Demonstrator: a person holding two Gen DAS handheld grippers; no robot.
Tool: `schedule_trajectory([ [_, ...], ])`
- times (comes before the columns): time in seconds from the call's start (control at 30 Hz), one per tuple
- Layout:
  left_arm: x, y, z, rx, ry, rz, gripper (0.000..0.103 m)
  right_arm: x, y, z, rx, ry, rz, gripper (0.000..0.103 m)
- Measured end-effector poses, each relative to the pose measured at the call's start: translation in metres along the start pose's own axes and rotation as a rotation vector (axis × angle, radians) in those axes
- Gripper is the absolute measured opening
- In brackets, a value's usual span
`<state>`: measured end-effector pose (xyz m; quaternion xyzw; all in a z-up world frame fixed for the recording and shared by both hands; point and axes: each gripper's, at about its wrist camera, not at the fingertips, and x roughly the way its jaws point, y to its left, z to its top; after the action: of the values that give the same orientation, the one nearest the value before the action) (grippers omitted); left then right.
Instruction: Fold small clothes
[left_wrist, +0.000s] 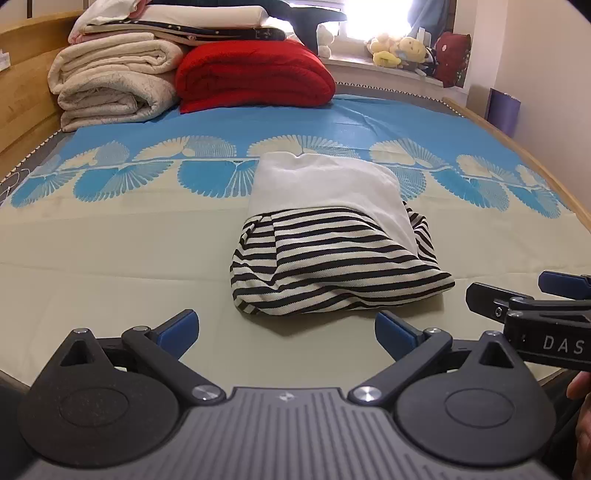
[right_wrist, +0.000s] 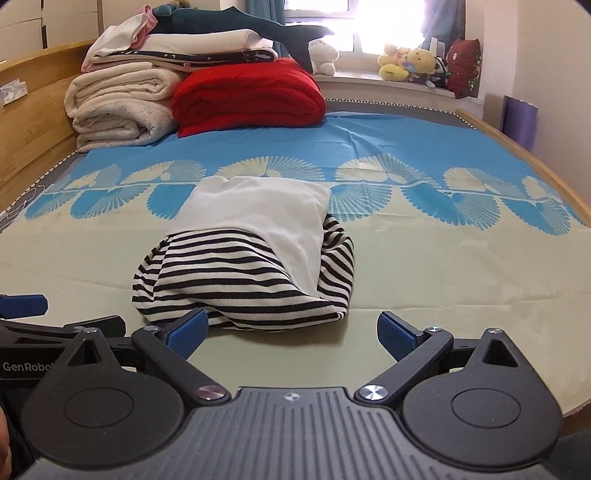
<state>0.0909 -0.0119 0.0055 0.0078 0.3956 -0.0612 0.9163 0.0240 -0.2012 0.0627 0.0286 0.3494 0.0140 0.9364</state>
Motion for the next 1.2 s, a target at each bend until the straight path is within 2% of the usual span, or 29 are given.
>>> schedule_trajectory([
  [1.2,0.0032,0.0015,0.0002,-0.011,0.013,0.007,0.102,0.0008,0.0034,-0.0017,-0.016,0.0,0.009,0.098],
])
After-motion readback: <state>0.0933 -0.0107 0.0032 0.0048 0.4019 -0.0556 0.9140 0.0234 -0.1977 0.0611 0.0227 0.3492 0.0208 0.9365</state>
